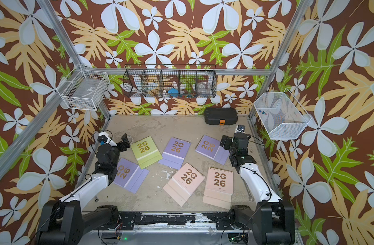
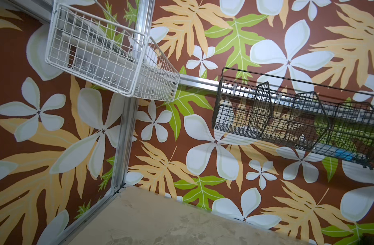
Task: Stack the calendars
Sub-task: Adjust the calendar at the center of the board.
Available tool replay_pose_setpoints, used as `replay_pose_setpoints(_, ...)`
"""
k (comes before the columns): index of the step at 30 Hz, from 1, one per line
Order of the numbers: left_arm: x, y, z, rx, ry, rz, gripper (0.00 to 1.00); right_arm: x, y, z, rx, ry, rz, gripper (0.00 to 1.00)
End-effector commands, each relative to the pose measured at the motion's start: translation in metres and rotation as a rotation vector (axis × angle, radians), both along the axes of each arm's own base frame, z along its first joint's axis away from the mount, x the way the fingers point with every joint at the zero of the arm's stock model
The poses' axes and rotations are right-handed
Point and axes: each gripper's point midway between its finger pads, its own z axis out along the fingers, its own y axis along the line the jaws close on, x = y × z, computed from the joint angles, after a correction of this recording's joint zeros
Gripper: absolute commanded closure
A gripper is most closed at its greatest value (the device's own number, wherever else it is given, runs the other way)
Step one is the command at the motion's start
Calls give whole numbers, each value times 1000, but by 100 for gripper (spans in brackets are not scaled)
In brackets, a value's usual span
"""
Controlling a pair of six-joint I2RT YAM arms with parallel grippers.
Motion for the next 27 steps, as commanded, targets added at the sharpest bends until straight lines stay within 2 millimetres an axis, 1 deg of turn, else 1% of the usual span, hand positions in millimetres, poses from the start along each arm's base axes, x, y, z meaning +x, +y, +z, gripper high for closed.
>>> replay_pose_setpoints(1, -14, -23, -35, -129, 209, -82, 19, -39, 26, -31, 131, 184, 36, 0)
replay_pose_setpoints(5, -31, -59, -34, -211, 249, -169, 25, -64, 71, -32, 227, 220, 161, 0)
replay_pose_setpoints(7, -41, -85, -33, -264, 260, -244, 32, -78, 95, -36, 281, 280, 224, 0)
replay_pose_setpoints(9, -52, -107, -36, -298, 283, -303, 35, -93, 116, -40, 342, 326, 278, 0)
replay_pose_setpoints(11, -64, -132, -44, -359, 318, -376, 43, -109, 129, -49, 412, 367, 298, 0)
replay_pose_setpoints(13, -76, -152, -57, -395, 366, -431, 52, -124, 134, -59, 497, 403, 292, 0)
replay_pose_setpoints(14, -80, -157, -62, -404, 384, -441, 56, -129, 137, -62, 530, 410, 292, 0)
replay_pose_setpoints(15, -85, -163, -69, -422, 403, -449, 64, -135, 139, -67, 563, 419, 294, 0)
replay_pose_setpoints(16, -88, -168, -76, -435, 420, -458, 74, -139, 142, -69, 587, 422, 297, 0)
replay_pose_setpoints(17, -91, -174, -81, -443, 432, -473, 77, -143, 143, -74, 602, 430, 299, 0)
replay_pose_setpoints(19, -97, -190, -91, -446, 467, -514, 90, -150, 148, -84, 639, 445, 313, 0)
replay_pose_setpoints(21, -101, -205, -100, -437, 500, -550, 97, -155, 150, -92, 667, 457, 312, 0)
replay_pose_setpoints(22, -103, -212, -104, -437, 514, -566, 100, -157, 150, -95, 676, 462, 311, 0)
replay_pose_setpoints(27, -104, -236, -117, -448, 565, -621, 100, -165, 154, -105, 709, 490, 317, 0)
